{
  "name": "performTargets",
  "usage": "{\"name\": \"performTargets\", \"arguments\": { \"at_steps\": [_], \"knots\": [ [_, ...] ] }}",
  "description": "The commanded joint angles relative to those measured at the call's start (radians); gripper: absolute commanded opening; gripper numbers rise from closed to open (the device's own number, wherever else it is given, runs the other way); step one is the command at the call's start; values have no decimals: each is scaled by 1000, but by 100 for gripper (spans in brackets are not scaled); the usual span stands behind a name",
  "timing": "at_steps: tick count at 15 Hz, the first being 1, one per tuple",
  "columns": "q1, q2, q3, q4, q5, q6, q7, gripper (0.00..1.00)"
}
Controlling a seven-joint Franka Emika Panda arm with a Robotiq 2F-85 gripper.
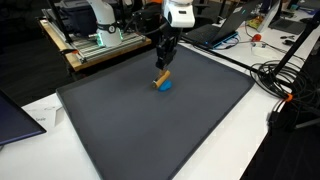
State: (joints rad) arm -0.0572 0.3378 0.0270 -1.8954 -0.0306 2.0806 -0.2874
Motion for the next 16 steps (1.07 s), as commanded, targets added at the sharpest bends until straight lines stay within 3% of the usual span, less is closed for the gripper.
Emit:
{"name": "performTargets", "arguments": {
  "at_steps": [1,16],
  "knots": [
    [-6,80,-3,-2,6,13,-25,22],
    [-5,86,-9,-5,-9,-15,-16,22]
  ]
}}
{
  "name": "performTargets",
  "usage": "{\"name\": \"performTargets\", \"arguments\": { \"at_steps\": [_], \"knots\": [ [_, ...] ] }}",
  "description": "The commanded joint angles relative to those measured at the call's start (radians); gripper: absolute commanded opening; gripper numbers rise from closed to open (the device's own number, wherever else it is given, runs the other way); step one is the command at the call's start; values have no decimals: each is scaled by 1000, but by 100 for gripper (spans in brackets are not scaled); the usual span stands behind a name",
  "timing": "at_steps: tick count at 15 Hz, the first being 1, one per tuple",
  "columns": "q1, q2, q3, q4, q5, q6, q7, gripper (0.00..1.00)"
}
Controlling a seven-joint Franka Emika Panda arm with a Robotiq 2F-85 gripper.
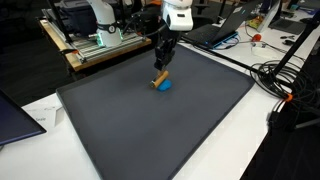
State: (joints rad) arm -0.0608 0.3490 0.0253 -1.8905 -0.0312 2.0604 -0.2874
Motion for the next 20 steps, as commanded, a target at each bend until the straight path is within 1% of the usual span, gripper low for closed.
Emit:
{"name": "performTargets", "arguments": {
  "at_steps": [1,20],
  "knots": [
    [-1,76,-8,-10,-10,4,-16,22],
    [6,82,-12,-18,-43,-28,-8,22]
  ]
}}
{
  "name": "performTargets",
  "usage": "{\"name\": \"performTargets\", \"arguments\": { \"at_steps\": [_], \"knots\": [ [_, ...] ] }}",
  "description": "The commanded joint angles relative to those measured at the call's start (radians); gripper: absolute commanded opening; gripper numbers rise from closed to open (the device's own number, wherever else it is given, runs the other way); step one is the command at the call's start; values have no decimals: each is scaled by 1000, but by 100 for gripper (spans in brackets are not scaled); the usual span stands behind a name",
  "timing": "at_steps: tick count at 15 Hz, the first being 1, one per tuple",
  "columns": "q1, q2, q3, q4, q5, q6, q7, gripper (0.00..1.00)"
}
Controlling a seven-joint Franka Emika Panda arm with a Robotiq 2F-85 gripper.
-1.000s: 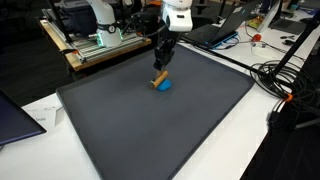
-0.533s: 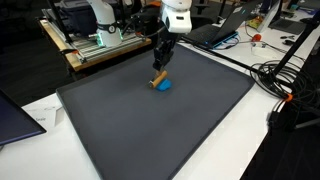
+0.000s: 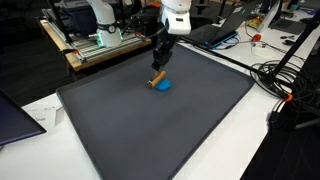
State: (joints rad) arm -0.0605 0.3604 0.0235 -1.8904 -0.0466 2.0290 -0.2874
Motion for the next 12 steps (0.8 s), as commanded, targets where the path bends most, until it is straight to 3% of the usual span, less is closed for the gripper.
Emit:
{"name": "performTargets", "arguments": {
  "at_steps": [1,12],
  "knots": [
    [6,71,-10,-18,-30,1,-8,22],
    [16,80,-11,-19,-68,-42,0,22]
  ]
}}
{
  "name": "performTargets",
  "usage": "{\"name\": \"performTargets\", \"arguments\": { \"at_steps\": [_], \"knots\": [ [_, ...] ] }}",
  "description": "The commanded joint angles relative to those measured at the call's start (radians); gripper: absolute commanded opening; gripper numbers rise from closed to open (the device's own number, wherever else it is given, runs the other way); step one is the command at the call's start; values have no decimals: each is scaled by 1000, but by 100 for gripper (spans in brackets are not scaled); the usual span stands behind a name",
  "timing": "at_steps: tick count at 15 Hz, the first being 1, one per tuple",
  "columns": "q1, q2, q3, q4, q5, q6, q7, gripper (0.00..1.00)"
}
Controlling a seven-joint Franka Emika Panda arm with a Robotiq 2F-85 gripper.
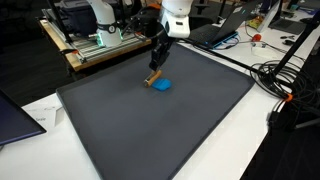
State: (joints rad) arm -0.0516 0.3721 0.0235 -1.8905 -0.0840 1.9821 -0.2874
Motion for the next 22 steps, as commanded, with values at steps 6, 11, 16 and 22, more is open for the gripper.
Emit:
{"name": "performTargets", "arguments": {
  "at_steps": [6,11,16,22],
  "knots": [
    [6,72,-8,-18,-56,-56,9,22],
    [-7,13,-12,-37,-39,-73,13,22],
    [-42,-102,-38,-87,3,-104,28,22],
    [-86,-245,-69,-101,154,-113,44,22]
  ]
}}
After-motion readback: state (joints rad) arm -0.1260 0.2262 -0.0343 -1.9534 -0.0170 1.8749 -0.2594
